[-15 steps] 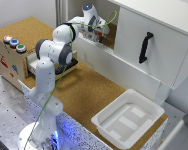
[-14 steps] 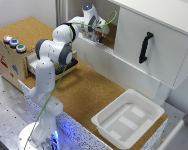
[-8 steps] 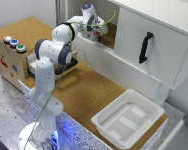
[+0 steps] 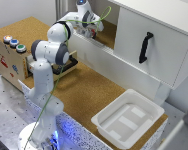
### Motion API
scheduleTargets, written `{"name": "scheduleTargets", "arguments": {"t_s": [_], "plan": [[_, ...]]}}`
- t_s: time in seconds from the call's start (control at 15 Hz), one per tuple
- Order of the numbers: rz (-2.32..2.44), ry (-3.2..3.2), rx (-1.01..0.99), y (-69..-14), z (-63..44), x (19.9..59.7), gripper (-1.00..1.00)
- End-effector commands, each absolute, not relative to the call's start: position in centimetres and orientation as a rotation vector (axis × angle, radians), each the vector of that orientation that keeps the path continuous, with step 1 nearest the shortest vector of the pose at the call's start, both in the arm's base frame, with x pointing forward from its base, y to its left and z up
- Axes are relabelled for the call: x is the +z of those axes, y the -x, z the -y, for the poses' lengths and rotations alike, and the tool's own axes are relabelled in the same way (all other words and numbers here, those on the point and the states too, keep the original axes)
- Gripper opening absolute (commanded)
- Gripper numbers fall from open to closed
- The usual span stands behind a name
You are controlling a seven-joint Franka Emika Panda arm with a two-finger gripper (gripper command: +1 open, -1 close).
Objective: Put the pink object on top of the drawer
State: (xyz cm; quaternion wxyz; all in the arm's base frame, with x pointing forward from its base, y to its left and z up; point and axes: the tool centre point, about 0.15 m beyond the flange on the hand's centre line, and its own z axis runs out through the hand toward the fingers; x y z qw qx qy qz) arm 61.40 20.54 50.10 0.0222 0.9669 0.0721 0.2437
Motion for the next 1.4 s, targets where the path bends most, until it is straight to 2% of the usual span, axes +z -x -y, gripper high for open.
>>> {"name": "scheduleTargets", "arguments": {"t_s": [0.0,0.2,0.6,1.0,1.33], "plan": [[-0.207,-3.019,0.825,-54.0,-22.2,50.3,-1.0],[-0.225,-3.034,0.769,-51.2,-24.6,50.2,-1.0],[-0.577,-3.081,0.548,-46.2,-32.9,49.8,-1.0],[-1.181,-2.89,0.225,-41.2,-42.1,46.1,-1.0],[-1.767,-2.673,0.268,-38.2,-46.0,45.4,-1.0]]}}
